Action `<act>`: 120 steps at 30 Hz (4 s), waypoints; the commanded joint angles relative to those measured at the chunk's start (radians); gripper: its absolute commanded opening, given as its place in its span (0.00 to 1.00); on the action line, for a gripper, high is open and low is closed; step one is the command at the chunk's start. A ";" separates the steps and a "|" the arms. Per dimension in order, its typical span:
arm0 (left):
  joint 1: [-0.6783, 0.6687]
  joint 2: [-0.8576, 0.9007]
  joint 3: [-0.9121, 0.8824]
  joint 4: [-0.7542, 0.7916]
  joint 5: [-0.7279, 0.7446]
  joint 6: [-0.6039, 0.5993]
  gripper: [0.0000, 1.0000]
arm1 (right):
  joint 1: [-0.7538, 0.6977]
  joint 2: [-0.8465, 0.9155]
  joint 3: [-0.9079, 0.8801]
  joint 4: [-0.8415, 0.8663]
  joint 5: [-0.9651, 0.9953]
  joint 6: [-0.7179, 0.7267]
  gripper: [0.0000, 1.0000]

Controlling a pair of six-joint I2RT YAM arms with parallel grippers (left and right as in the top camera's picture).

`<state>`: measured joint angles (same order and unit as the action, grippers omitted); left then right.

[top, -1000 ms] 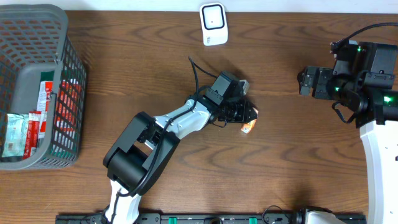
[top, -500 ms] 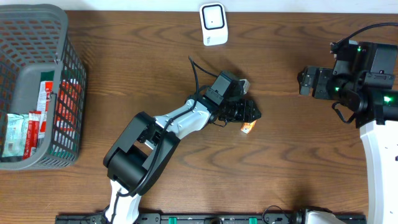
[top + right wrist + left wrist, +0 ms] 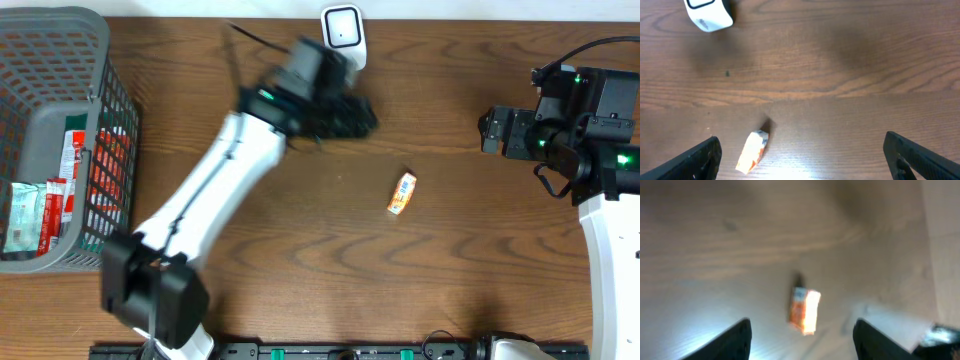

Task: Scan the item barcode
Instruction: 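Move the left gripper back into the basket and grasp the red HACKS bag, then lift the red HACKS bag out and carry it toward the scanner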

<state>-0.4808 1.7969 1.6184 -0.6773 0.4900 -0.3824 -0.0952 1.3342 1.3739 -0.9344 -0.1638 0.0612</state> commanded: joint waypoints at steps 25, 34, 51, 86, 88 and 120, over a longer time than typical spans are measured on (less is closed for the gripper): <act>1.049 -0.038 0.580 -0.684 -0.372 0.168 0.80 | -0.004 -0.007 0.016 -0.002 -0.002 0.013 0.99; 1.212 0.002 0.370 -0.603 -0.371 0.181 0.92 | -0.004 -0.007 0.016 -0.002 -0.002 0.012 0.99; 1.219 0.234 0.177 -0.456 -0.217 0.421 0.92 | -0.004 -0.007 0.016 -0.002 -0.002 0.012 0.99; 1.214 0.412 0.169 -0.484 0.026 0.472 0.61 | -0.004 -0.007 0.016 -0.002 -0.002 0.012 0.99; 1.212 0.412 0.161 -0.482 0.011 0.472 0.61 | -0.004 -0.007 0.016 -0.002 -0.002 0.012 0.99; 1.276 0.010 0.315 -0.407 0.180 0.233 0.07 | -0.004 -0.007 0.016 -0.002 -0.002 0.013 0.99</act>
<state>0.7837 1.9678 1.8881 -1.1175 0.6422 -0.0753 -0.0952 1.3342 1.3739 -0.9344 -0.1638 0.0616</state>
